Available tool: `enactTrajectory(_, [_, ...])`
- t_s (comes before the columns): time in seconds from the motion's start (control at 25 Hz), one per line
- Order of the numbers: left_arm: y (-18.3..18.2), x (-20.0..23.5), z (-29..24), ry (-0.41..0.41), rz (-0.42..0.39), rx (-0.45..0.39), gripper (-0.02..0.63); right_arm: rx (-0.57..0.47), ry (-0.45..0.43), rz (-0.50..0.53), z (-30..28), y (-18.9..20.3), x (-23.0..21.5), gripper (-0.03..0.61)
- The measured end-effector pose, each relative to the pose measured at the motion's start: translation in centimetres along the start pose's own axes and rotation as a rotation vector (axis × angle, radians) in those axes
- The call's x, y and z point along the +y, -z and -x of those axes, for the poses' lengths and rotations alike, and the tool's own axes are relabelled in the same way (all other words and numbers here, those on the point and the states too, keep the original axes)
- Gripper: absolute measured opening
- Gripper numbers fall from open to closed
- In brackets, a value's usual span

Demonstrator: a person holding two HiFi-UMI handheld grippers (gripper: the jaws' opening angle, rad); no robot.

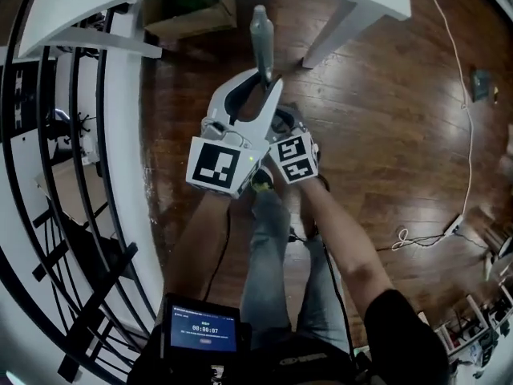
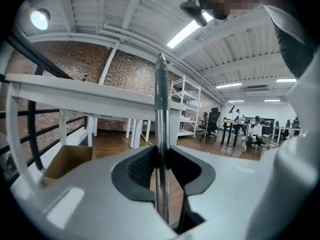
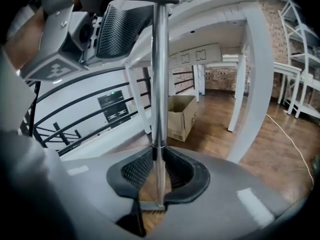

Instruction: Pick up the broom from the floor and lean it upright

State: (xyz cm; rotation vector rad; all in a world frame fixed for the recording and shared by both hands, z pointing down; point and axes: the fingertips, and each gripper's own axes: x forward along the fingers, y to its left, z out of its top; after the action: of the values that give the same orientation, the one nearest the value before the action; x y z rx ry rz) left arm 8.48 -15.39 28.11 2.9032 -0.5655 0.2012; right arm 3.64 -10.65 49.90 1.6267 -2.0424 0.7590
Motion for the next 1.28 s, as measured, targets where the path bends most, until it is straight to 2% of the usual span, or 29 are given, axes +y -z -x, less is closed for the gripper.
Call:
enactTrajectory(0.12, [-0.7, 1.1, -2.0, 0.087, 0.013, 0.018, 0.107, 0.005, 0.051, -0.082, -0.7, -1.4, -0.8, 0.081])
enactTrajectory(0.2, [-0.5, 1.7, -3.4, 0.117, 0.026, 0.032, 0.107, 0.011, 0.06, -0.117, -1.2, -1.8, -1.4, 0.08])
enactTrajectory(0.4, [0.3, 3.2, -4.4, 0.102, 0.053, 0.054, 0.109, 0.023, 0.034, -0.149, -2.6, -1.9, -1.0, 0.081])
enactTrajectory(0.6, [0.8, 3.0, -4.7, 0.097, 0.007, 0.026, 0.111, 0.015, 0.012, -0.118, -3.9, -1.7, -1.7, 0.083])
enactTrajectory(0.72, [1.8, 3.5, -4.7, 0.077, -0.034, 0.051, 0.117, 0.019, 0.008, -0.056, -4.7, -1.9, -2.4, 0.086])
enactTrajectory(0.84, [2.6, 4.1, -4.9, 0.065, -0.038, 0.05, 0.123, 0.01, 0.003, 0.003, -5.0, -2.6, -2.6, 0.089])
enactTrajectory(0.92, [2.8, 4.8, -4.9, 0.046, -0.04, 0.048, 0.166, -0.005, 0.002, 0.028, -4.9, -3.1, -2.5, 0.089])
enactTrajectory(1.08, [2.9, 6.3, -5.0, 0.02, 0.017, 0.058, 0.253, -0.016, -0.004, 0.029, -4.6, -3.4, -2.5, 0.098])
enactTrajectory(1.28, [2.8, 8.3, -5.2, -0.012, 0.014, 0.063, 0.263, -0.016, -0.004, 0.031, -4.2, -3.1, -2.5, 0.095])
